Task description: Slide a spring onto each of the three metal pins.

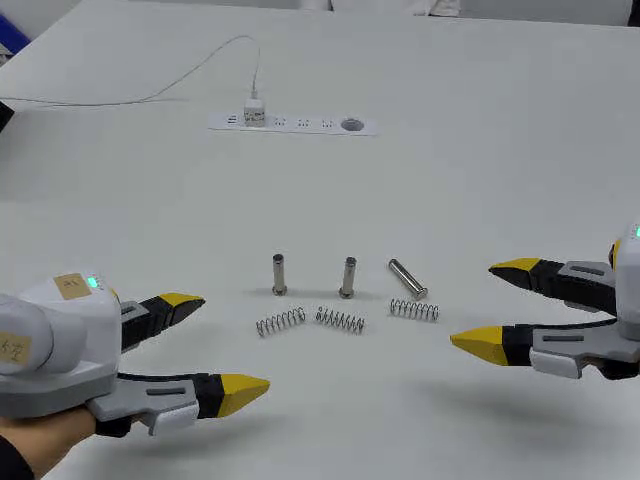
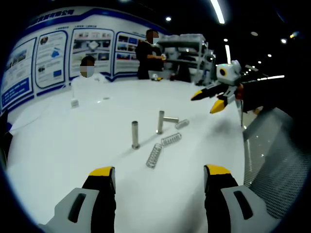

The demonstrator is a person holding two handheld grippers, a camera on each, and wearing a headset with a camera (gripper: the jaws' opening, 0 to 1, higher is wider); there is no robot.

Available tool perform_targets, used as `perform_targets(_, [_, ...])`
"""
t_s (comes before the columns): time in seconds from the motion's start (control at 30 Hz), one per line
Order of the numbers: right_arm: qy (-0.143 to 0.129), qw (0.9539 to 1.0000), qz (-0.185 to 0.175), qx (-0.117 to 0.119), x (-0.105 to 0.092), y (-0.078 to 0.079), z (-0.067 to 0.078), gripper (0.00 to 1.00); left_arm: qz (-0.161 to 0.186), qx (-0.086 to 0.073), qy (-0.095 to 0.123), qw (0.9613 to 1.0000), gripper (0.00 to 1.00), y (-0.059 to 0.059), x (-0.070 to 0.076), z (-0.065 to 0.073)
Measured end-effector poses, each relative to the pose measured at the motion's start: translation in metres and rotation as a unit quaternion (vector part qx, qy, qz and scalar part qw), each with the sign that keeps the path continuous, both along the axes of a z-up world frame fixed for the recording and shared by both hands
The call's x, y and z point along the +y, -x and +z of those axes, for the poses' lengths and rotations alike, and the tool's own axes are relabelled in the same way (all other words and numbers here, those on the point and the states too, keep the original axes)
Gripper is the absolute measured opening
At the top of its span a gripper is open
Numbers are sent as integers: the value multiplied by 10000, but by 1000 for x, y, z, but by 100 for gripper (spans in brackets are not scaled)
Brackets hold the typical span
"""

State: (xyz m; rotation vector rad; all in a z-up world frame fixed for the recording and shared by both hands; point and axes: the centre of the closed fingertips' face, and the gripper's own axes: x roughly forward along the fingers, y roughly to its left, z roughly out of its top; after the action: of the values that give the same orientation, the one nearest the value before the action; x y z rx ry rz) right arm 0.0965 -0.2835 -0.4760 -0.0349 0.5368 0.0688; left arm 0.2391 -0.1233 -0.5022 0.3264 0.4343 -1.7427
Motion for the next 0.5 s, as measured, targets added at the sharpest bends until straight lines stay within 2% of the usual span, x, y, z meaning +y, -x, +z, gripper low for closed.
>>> perform_targets(0.5, [88, 9999, -63, 68, -10, -32, 6, 57, 5, -6, 31, 10000, 75, 1, 0, 3])
